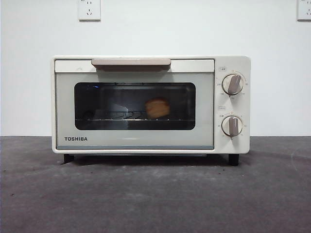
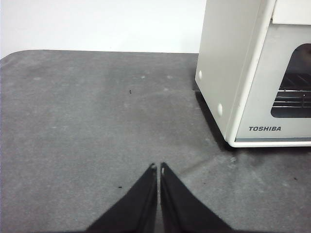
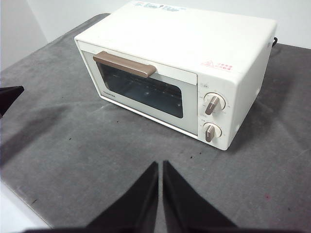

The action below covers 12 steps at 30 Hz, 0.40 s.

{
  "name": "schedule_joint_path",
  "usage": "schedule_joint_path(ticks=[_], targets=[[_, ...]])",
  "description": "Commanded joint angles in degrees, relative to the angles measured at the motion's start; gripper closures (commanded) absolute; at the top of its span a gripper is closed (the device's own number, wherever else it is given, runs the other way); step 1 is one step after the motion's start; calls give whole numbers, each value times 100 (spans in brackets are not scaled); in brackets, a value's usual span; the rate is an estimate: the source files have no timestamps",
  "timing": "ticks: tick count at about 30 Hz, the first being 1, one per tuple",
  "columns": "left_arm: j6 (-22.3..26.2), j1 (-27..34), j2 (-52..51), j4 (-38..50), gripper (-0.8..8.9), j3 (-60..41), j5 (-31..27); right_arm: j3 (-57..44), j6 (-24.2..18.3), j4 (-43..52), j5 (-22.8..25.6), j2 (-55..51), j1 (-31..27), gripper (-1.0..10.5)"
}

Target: The left arm flap open the oven, the right arm pick bread and place it into oven, the left arm flap close the oven

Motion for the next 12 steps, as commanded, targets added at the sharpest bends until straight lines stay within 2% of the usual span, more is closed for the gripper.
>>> schedule_joint_path(ticks=[1, 5, 8, 12], targets=[[72, 11, -7, -37, 794, -118, -22, 92, -66, 72, 2, 15, 50, 936], [72, 11, -7, -37, 794, -118, -22, 48, -177, 63, 308, -11, -332, 936], [72, 11, -7, -37, 793, -118, -22, -227, -326, 190, 286, -109, -1113, 936], [72, 11, -7, -37, 793, -118, -22, -1224, -780, 1032, -63, -623, -2332, 935]])
